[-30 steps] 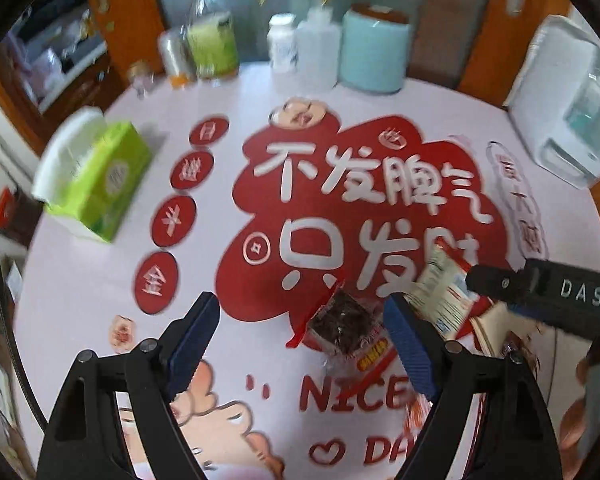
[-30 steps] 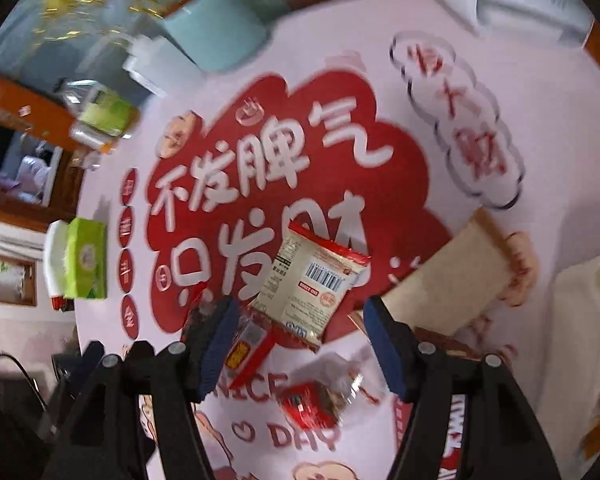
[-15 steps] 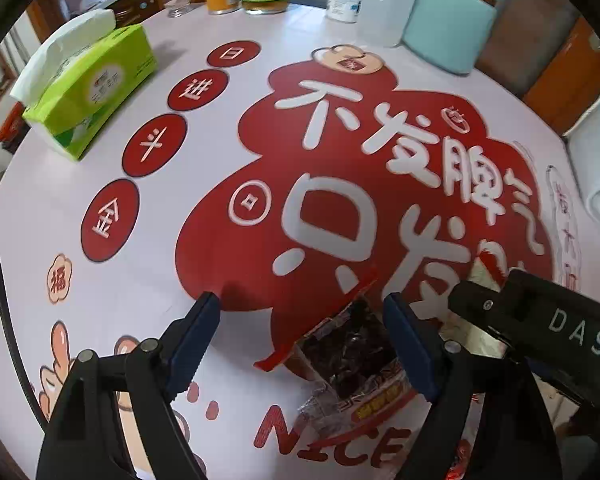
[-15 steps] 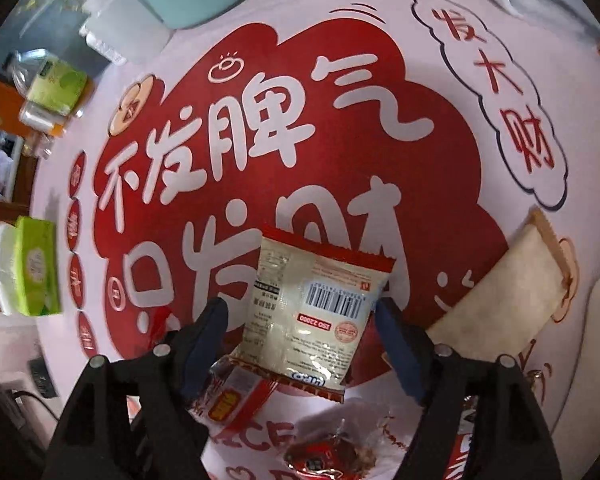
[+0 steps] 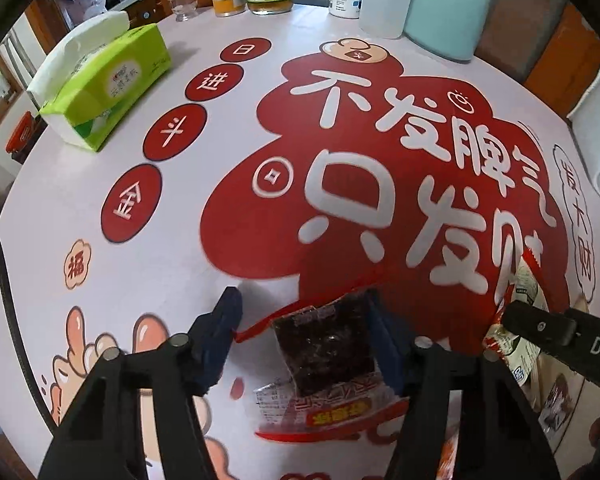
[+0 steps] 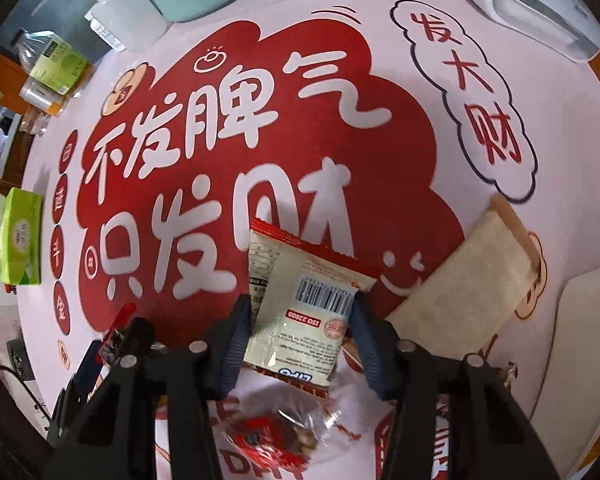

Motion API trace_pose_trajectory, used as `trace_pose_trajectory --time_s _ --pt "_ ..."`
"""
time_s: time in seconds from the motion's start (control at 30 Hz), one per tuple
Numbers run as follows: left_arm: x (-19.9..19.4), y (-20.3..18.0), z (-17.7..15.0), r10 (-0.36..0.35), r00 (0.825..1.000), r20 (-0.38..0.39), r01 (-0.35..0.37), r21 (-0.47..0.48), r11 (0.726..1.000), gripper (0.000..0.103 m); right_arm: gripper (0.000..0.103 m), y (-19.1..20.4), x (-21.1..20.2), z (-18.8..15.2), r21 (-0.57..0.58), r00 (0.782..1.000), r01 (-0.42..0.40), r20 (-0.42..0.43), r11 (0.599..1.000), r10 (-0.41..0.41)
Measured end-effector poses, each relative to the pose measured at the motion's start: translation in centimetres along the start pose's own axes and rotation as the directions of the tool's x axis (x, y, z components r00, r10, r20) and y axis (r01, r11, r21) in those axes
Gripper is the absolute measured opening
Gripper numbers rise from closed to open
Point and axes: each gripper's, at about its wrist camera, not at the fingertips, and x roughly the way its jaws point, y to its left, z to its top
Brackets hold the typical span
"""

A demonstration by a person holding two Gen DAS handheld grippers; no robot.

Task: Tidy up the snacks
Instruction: 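Carry the dark packet and white chip bag over the white tray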

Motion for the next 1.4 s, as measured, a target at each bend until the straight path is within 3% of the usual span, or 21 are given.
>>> trace_pose_trajectory --time_s 0.07,0.1,0.37,0.5,0.67,0.87,0.97,1.27,1.4 --pt "-0.3 0.4 -0.5 -0.001 1.0 0.014 0.001 0.008 1.0 0.053 0.05 -0.4 -0.5 -0.8 -0.002 0.999 -0.027 0.025 1.0 0.027" --pt "-0.5 0.6 -0.8 0.003 1.0 0.025 -0.004 0.015 1.0 0.042 0.05 -0.9 -1.0 -1.1 -0.003 0.998 -0.04 0.04 0.999 0.04" --pt "-4.4 3.2 -3.3 -0.056 0.998 0.016 0.056 -0.016 0.998 0.041 0.049 -2.5 -7.4 -6.0 -0.053 0.97 -0.16 0.177 0.986 0.167" --pt "-9.3 2.9 -5.5 -0.095 0.993 0.065 0.091 0.063 0.994 0.041 0.049 -2.8 -10.1 -8.3 -0.074 0.953 -0.194 0.224 0.978 0.206" --pt "-14.8 1.1 -9.4 -0.136 0.986 0.093 0.114 0.208 0.971 0.041 0.049 -5.9 -13.7 -14.1 -0.094 0.939 -0.199 0.268 0.976 0.217" --pt "-19.2 -3.2 -14.6 -0.175 0.983 0.061 0.142 0.363 0.921 0.042 0.049 -11.1 -16.8 -20.1 -0.083 0.93 -0.164 0.318 0.983 0.183" --pt "-20.9 -6.8 -16.9 -0.2 0.979 0.043 0.159 0.451 0.878 0.041 0.049 -14.4 -18.5 -22.1 -0.044 0.924 -0.13 0.356 0.991 0.137" --pt "-26.5 -18.8 -20.3 -0.303 0.951 0.064 0.199 0.623 0.756 0.042 0.05 -24.4 -23.5 -26.2 0.151 0.871 -0.078 0.492 0.985 -0.006" --pt "-28.1 -23.8 -21.3 -0.328 0.941 0.086 0.189 0.669 0.718 0.042 0.05 -27.4 -24.3 -26.8 0.196 0.855 -0.054 0.515 0.979 -0.056"
